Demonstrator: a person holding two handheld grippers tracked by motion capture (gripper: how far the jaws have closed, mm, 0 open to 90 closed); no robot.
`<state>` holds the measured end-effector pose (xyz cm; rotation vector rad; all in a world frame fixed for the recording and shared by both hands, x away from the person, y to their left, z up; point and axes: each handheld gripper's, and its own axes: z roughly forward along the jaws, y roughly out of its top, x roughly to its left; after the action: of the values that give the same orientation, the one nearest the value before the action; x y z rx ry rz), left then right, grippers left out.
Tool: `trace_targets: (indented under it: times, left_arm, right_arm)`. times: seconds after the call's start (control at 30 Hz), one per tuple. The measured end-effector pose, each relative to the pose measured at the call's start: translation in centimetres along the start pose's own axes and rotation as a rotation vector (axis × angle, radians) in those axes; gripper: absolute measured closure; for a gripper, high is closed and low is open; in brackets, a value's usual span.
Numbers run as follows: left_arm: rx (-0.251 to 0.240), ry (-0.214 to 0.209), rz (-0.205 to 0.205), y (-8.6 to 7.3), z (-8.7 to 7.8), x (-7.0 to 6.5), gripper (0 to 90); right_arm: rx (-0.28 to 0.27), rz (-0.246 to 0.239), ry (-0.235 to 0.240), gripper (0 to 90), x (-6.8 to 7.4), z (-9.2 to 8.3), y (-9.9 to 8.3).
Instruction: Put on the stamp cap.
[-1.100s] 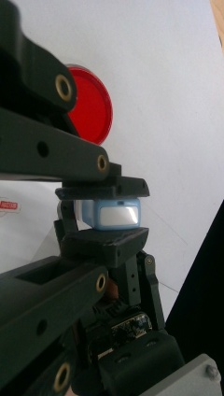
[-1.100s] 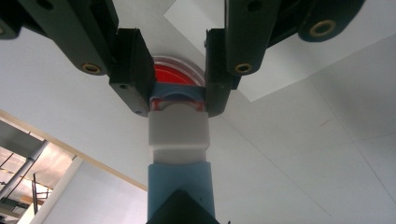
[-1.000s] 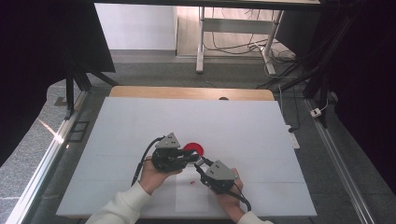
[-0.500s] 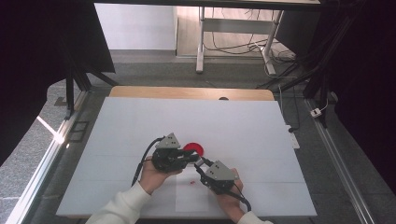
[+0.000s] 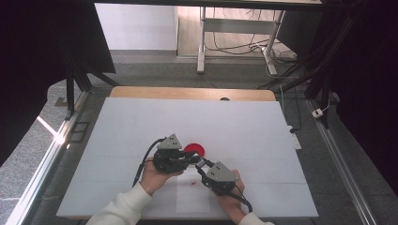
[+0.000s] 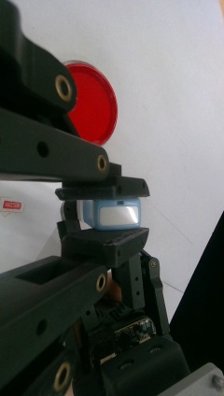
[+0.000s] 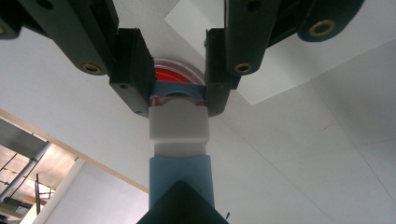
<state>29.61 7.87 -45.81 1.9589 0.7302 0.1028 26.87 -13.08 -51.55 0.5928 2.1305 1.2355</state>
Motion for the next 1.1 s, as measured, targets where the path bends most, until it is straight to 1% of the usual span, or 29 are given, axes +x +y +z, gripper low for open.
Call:
trace_targets:
  times: [0.33, 0.43, 0.47, 0.7, 0.8, 0.97, 1.07, 1.1]
  left_arm:
    - [0.02, -0.004, -0.01, -0.1, 0.21, 0.11, 75.9]
    - [0.029, -0.005, -0.011, -0.12, 0.23, 0.12, 76.0]
    - [0.032, -0.005, -0.012, -0.12, 0.24, 0.13, 76.0]
    - [0.057, -0.004, -0.013, -0.15, 0.37, 0.15, 76.1]
    - [0.073, -0.007, -0.015, -0.19, 0.54, 0.18, 76.1]
    - [0.075, -0.013, -0.023, -0.28, 0.66, 0.23, 76.1]
    - [0.07, -0.023, -0.033, -0.35, 0.71, 0.39, 76.1]
    - [0.069, -0.027, -0.037, -0.38, 0.72, 0.44, 76.1]
  right_arm:
    - [0.016, -0.016, 0.001, 64.8, 0.12, 0.11, -0.1]
    - [0.022, -0.026, -0.002, 64.8, 0.13, 0.1, -0.1]
    - [0.016, -0.024, 0.001, 64.8, 0.14, 0.15, -0.14]
    - [0.035, -0.037, 0.0, 64.8, 0.25, 0.19, -0.21]
    - [0.046, -0.071, -0.003, 64.8, 0.54, 0.22, -0.12]
    - [0.053, -0.078, -0.005, 64.9, 0.61, 0.21, -0.05]
    - [0.056, -0.076, -0.008, 64.9, 0.56, 0.11, -0.02]
    - [0.048, -0.071, -0.001, 65.0, 0.55, 0.12, -0.04]
